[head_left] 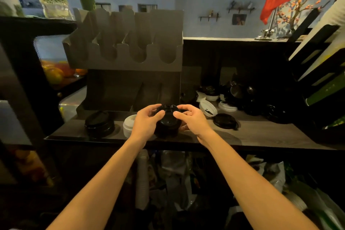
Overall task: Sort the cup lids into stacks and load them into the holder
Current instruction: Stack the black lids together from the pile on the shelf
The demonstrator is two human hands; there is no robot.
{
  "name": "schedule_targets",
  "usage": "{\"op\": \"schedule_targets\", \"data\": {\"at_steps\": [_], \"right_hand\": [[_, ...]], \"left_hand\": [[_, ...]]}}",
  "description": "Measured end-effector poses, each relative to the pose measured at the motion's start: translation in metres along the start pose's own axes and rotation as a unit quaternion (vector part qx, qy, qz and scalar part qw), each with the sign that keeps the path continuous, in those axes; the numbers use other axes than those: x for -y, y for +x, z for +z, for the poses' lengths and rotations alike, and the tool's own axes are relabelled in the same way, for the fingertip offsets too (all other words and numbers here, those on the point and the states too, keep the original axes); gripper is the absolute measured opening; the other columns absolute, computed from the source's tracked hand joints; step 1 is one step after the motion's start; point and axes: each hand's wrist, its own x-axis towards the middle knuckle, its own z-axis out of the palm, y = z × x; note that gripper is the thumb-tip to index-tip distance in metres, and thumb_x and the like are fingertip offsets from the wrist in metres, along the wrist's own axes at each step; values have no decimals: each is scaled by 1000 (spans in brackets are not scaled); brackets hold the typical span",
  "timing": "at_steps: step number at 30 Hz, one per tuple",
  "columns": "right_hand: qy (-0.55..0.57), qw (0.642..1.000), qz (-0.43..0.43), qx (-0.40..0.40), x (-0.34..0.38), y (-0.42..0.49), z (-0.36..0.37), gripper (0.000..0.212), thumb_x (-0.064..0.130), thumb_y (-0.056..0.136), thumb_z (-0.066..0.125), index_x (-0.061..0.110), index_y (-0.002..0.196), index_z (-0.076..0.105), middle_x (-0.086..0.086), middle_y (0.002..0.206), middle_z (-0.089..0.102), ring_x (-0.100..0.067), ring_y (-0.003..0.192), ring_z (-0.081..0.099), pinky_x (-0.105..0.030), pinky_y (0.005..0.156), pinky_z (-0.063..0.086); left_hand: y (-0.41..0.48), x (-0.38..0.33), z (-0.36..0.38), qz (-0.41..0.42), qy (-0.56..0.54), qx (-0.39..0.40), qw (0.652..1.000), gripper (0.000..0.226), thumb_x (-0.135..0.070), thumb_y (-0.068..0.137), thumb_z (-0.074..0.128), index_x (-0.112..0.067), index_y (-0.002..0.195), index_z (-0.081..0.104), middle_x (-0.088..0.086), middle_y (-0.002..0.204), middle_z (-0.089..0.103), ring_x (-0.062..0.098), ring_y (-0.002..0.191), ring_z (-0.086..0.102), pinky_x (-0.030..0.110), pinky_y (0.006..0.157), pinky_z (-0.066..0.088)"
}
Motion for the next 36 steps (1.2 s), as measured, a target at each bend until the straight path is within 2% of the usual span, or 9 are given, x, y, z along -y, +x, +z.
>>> {"op": "schedule_targets", "data": {"at_steps": [4,6,9,12,16,22,29,34,36], "right_hand": [[8,999,9,-43,1,6,9,31,23,91,74,14,119,69,-5,99,74,-18,87,72,-23,62,58],[-1,998,25,-64,-2,9,15,32,25,90,75,13,119,69,-2,102,71,-16,83,70,-21,60,57],[-12,995,46,-88,-9,14,19,37,29,89,76,13,122,68,-1,106,69,-13,79,70,-17,56,53],[-79,989,44,-115,-15,14,21,40,35,89,75,15,122,68,2,103,70,-12,76,71,-21,60,57],[-199,969,1,-148,-21,12,24,40,43,91,69,15,119,69,2,105,70,-12,96,63,-31,83,55],[-255,959,19,-121,-30,14,32,31,48,91,66,20,102,69,5,93,68,-13,90,64,-35,81,56],[-255,961,50,-93,-27,17,26,40,40,93,64,3,80,72,-8,69,67,-23,68,65,-42,73,56],[-268,959,81,-50,-16,23,18,47,44,90,69,-2,93,74,-19,86,72,-33,88,69,-44,81,56],[-277,957,81,-43,-13,22,16,50,47,93,64,-1,80,71,-18,76,68,-31,75,67,-40,73,54]], "left_hand": [[0,6,-4,46,107,-4,993,44,-33,98,67,-21,139,59,-4,130,65,11,120,61,38,103,54],[-1,9,-5,87,170,-20,981,44,-35,97,68,-20,137,59,-6,132,59,7,118,57,27,100,51],[-4,11,-7,130,261,5,956,42,-39,96,68,-23,134,60,-11,128,56,1,110,54,11,85,40],[-5,17,-8,134,335,27,932,40,-45,96,65,-26,132,62,-12,128,58,-1,105,52,17,84,39],[-3,18,-9,134,367,20,920,38,-48,98,60,-26,129,65,-10,130,62,5,114,57,24,91,43],[3,25,-8,134,428,38,893,33,-43,100,57,-24,123,69,-7,126,67,11,117,59,32,100,48],[2,23,-2,162,476,27,864,30,-51,97,56,-27,108,71,-10,111,64,14,115,57,35,111,34],[11,11,-3,118,493,70,859,26,-54,95,57,-30,95,65,-12,99,55,15,107,58,39,108,36],[15,4,-2,123,508,84,849,24,-53,95,57,-30,99,63,-11,99,54,16,106,58,39,105,39]]}}
